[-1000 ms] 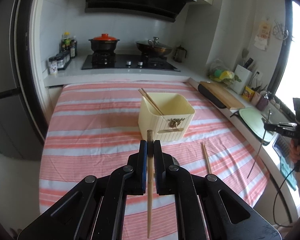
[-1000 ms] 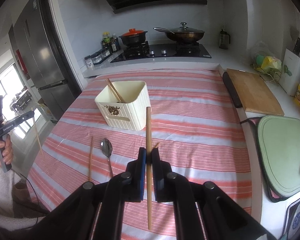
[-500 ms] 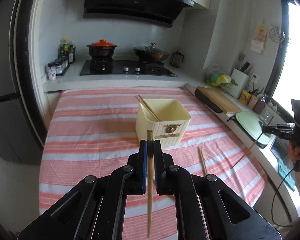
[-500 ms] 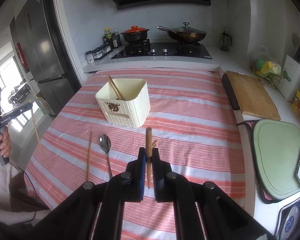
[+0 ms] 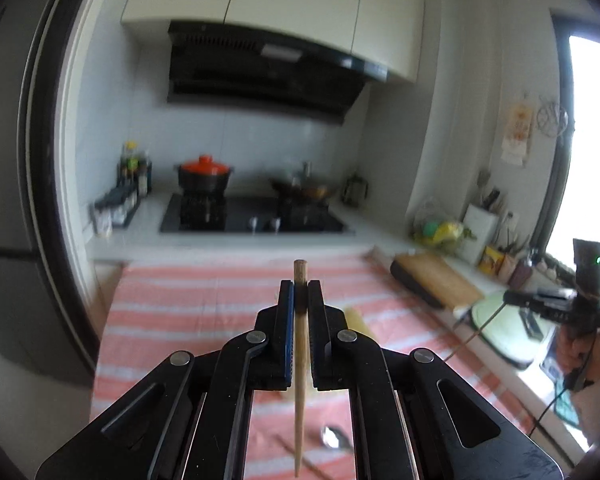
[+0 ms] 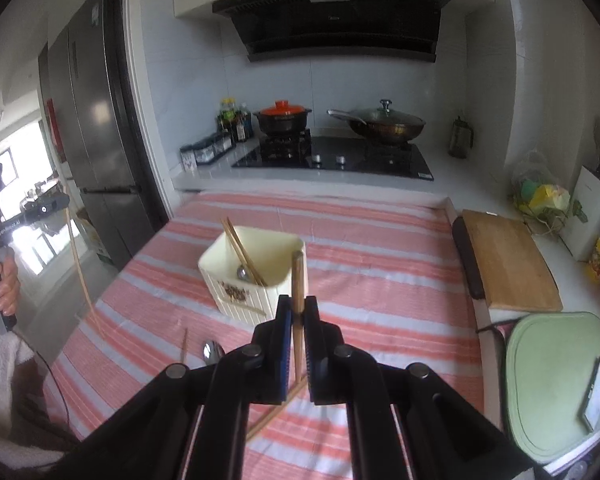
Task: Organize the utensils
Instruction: 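Carry both chopsticks to the cream box and open both tools inside, then move both tools back over the remaining chopsticks on the cloth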
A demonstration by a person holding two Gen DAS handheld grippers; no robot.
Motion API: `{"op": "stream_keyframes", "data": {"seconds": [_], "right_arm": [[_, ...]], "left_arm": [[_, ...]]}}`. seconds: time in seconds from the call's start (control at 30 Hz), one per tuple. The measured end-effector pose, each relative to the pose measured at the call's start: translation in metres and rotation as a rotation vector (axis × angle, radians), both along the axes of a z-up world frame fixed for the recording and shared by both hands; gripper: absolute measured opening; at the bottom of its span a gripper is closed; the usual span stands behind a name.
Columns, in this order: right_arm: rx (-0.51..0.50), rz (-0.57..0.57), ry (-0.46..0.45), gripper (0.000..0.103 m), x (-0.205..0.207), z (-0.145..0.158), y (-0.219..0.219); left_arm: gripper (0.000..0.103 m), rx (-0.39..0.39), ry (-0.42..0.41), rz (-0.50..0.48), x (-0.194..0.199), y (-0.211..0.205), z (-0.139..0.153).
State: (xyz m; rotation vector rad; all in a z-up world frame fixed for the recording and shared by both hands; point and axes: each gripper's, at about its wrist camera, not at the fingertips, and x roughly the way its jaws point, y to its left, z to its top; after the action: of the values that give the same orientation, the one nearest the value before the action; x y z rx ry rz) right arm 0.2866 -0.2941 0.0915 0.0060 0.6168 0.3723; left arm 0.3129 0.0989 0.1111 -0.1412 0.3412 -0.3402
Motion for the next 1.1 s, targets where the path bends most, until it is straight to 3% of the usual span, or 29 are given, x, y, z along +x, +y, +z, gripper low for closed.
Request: {"op": "stream_keyframes", "data": {"seconds": [0.2,0.33,0.4,0.63,0.8,0.83,0.97,1.03,1.1], "right_arm": [[0.143,0.02,-0.136,0.006,0.047,0.029,0.016],[0.13,0.059,-0.17,0.006,0.087,0.028,0.042],[0.079,0.073,-0.134,0.006,0.11,0.019,0.056],[-0.191,0.106,0.233,0.006,0.197,-0.042,0.103],[-0.194,0.097,0.406,0.007,0.236,-0.088,0.114],[-0.19,0.094,0.413,0.007,0.241,-0.094,0.117],[-0.154,0.082,0.345,0.019,0.233,-0.094,0.115],[-0.106,0.08,0.285,0.035,0.215,-0.088,0.106],[-0.099,0.063,0.22,0.045,0.189,-0.082,0.097]], "left_arm": [[0.004,-0.101,-0.148,0.07,0.052,-0.014,0.036],[0.004,-0.112,-0.14,0.111,0.097,-0.035,0.022],[0.004,-0.113,-0.07,0.103,0.125,-0.046,0.002],[0.004,-0.127,0.262,0.057,0.209,-0.068,-0.086],[0.006,-0.133,0.458,0.077,0.238,-0.073,-0.137],[0.008,-0.139,0.482,0.096,0.238,-0.071,-0.143],[0.05,-0.141,0.49,0.102,0.21,-0.053,-0.139],[0.055,-0.057,0.472,0.094,0.184,-0.043,-0.13],[0.062,0.057,0.482,0.08,0.152,-0.029,-0.13]]}}
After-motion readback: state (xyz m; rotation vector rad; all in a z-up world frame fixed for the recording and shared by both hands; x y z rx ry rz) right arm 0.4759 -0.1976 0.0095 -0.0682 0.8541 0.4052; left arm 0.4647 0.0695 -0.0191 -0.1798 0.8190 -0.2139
